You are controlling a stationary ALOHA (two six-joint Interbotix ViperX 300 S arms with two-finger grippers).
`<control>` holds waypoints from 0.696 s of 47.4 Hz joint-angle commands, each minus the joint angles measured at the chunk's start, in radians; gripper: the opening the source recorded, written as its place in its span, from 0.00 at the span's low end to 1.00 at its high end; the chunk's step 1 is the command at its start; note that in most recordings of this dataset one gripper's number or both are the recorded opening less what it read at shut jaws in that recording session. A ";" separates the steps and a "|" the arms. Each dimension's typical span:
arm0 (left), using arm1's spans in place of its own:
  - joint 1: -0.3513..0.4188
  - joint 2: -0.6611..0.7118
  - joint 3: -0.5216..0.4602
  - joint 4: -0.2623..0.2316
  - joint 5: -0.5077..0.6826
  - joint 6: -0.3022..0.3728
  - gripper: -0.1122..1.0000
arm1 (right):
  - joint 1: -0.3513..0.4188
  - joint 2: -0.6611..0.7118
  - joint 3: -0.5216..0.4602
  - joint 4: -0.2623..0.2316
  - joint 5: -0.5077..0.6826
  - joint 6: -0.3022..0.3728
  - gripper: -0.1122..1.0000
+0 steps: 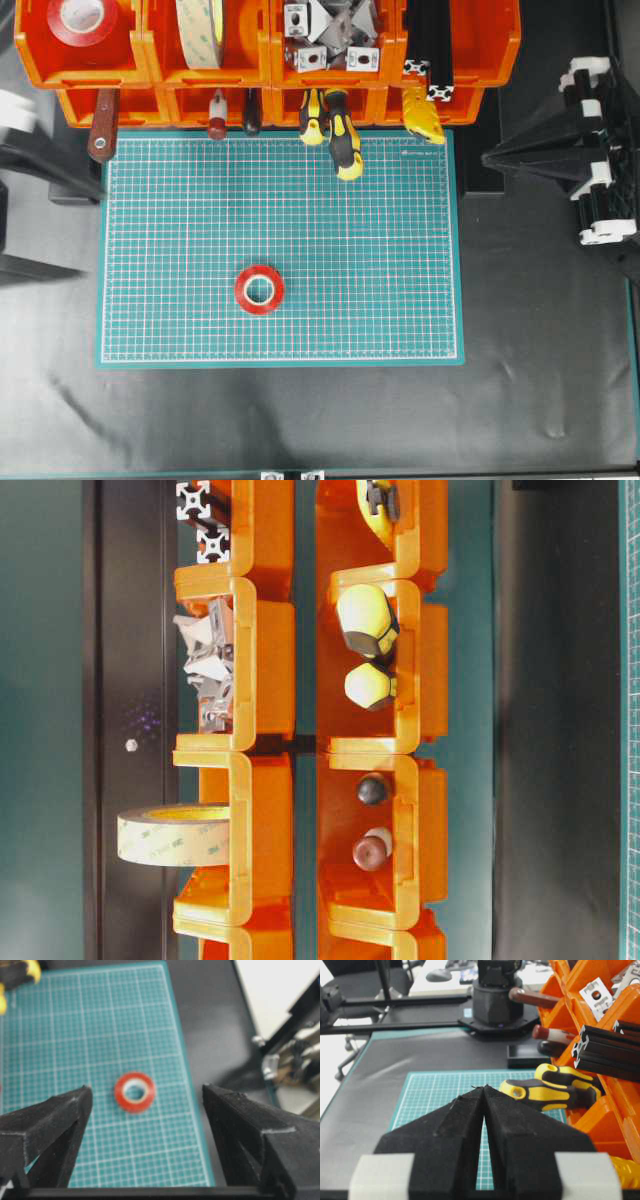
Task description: Pick vinyl tape from container rack with left arm.
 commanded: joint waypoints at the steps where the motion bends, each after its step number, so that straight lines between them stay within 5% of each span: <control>1: 0.002 -0.124 0.060 -0.002 -0.055 -0.020 0.86 | 0.002 -0.009 -0.017 0.003 -0.005 0.000 0.10; 14: 0.031 -0.360 0.201 -0.002 -0.118 -0.028 0.86 | 0.008 -0.075 0.015 0.003 0.006 0.000 0.10; 33: 0.037 -0.434 0.281 -0.002 -0.166 -0.023 0.86 | 0.021 -0.083 0.015 0.002 0.008 -0.008 0.10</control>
